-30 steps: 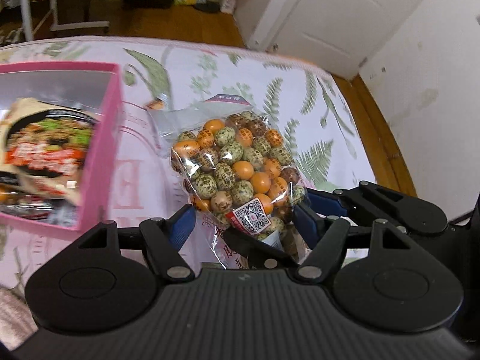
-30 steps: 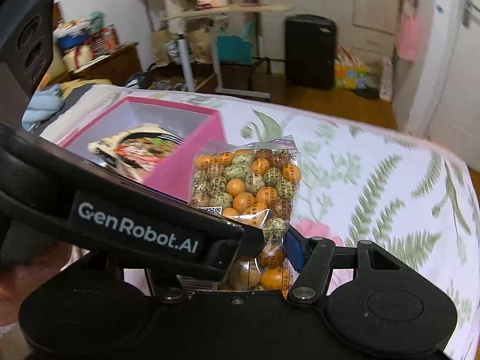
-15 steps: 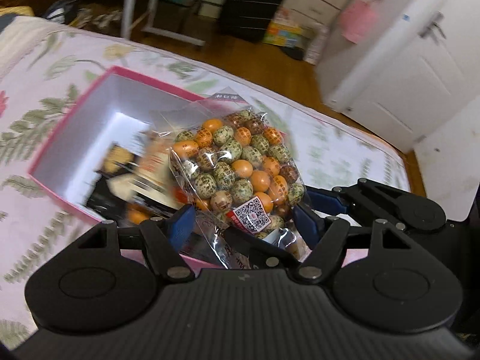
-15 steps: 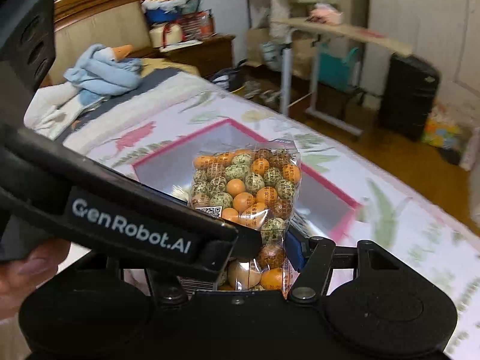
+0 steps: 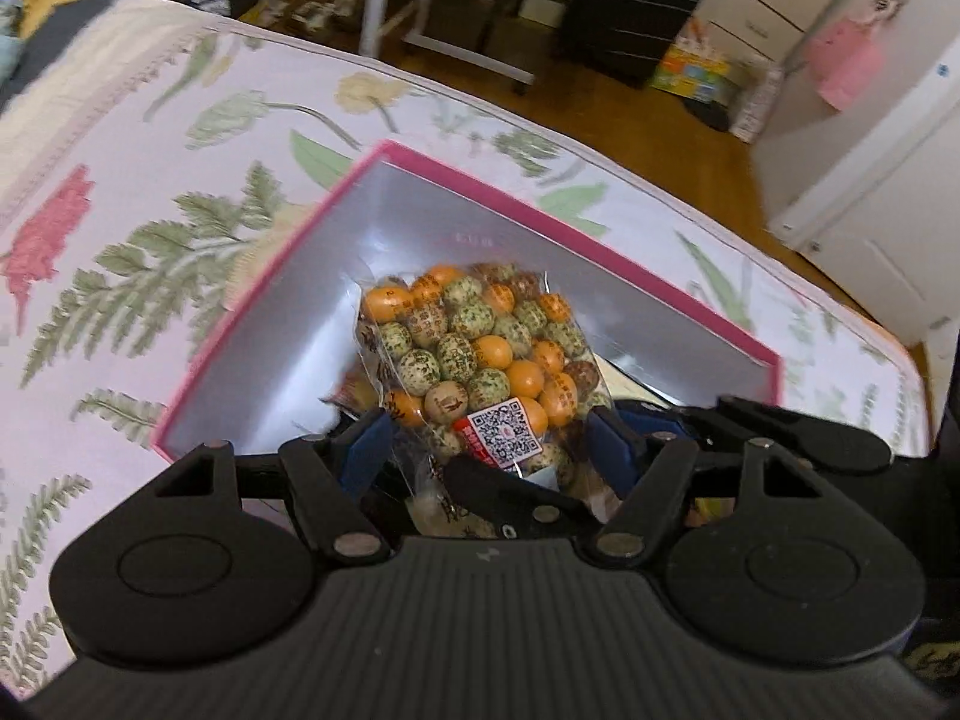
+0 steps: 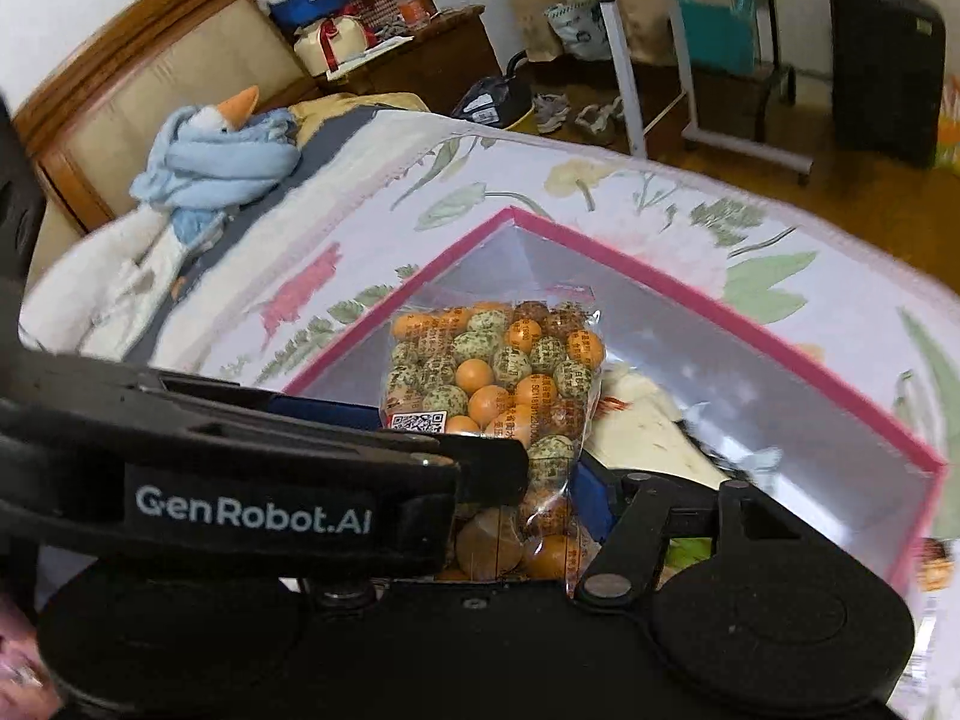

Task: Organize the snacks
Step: 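Carry the nut bag into the pink box and open both grippers, then grasp the white-wrapped bar with the left gripper while the right grasps it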

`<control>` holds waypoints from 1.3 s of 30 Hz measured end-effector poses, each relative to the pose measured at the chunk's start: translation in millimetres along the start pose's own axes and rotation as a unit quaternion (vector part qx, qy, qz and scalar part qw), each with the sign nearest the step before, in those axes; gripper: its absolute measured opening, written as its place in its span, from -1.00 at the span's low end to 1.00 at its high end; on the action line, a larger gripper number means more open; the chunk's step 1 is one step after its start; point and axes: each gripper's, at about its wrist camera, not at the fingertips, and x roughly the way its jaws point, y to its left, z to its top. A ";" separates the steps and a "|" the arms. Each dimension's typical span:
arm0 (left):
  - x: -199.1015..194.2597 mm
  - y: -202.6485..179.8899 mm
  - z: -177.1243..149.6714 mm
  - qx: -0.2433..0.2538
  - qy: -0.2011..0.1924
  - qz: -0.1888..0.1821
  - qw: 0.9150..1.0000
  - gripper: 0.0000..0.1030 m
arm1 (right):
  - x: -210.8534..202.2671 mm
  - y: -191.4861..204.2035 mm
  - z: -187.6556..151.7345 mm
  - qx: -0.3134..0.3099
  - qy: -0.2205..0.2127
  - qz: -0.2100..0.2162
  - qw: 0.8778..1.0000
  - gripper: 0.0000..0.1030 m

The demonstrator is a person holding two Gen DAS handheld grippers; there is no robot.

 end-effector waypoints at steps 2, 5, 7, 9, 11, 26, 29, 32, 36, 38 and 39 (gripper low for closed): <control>-2.0 -1.7 -1.3 0.014 -0.019 0.011 1.000 0.43 | -1.4 -5.5 -1.1 0.011 -0.009 0.013 1.000 0.47; -9.9 -4.5 -6.0 0.039 -0.044 0.032 0.998 0.44 | -20.9 -8.2 -8.6 -0.012 -0.021 0.015 1.000 0.48; -17.5 -5.9 -10.9 0.051 -0.053 0.031 0.997 0.44 | -38.8 -11.5 -16.1 -0.028 -0.024 0.012 0.999 0.48; -25.3 -5.9 -15.8 0.048 -0.055 0.016 0.997 0.44 | -60.8 -18.7 -24.2 -0.030 -0.035 0.011 0.999 0.49; -32.5 -10.0 -21.3 0.053 -0.056 0.003 0.997 0.40 | -82.3 -26.9 -32.7 -0.027 -0.049 0.001 0.998 0.49; -55.5 -120.0 -70.0 0.150 -0.043 -0.103 0.982 0.26 | -190.8 -98.2 -108.1 -0.014 -0.126 -0.127 0.984 0.49; -42.7 -151.7 -71.4 0.171 -0.027 -0.138 0.975 0.16 | -182.0 -108.3 -123.3 -0.015 -0.126 -0.135 0.983 0.48; -23.7 -182.3 -68.1 0.180 -0.013 -0.155 0.971 0.13 | -166.3 -112.0 -135.4 -0.024 -0.126 -0.144 0.981 0.47; 7.2 -210.5 -69.9 0.192 0.003 -0.148 0.970 -0.07 | -143.2 -123.3 -148.9 -0.004 -0.127 -0.140 0.982 0.33; 28.0 -221.5 -72.0 0.202 0.009 -0.126 0.971 -0.13 | -129.5 -128.0 -153.2 -0.007 -0.134 -0.150 0.980 0.27; 40.1 -225.6 -72.3 0.202 0.014 -0.115 0.973 -0.13 | -122.9 -131.2 -153.8 -0.010 -0.137 -0.153 0.979 0.26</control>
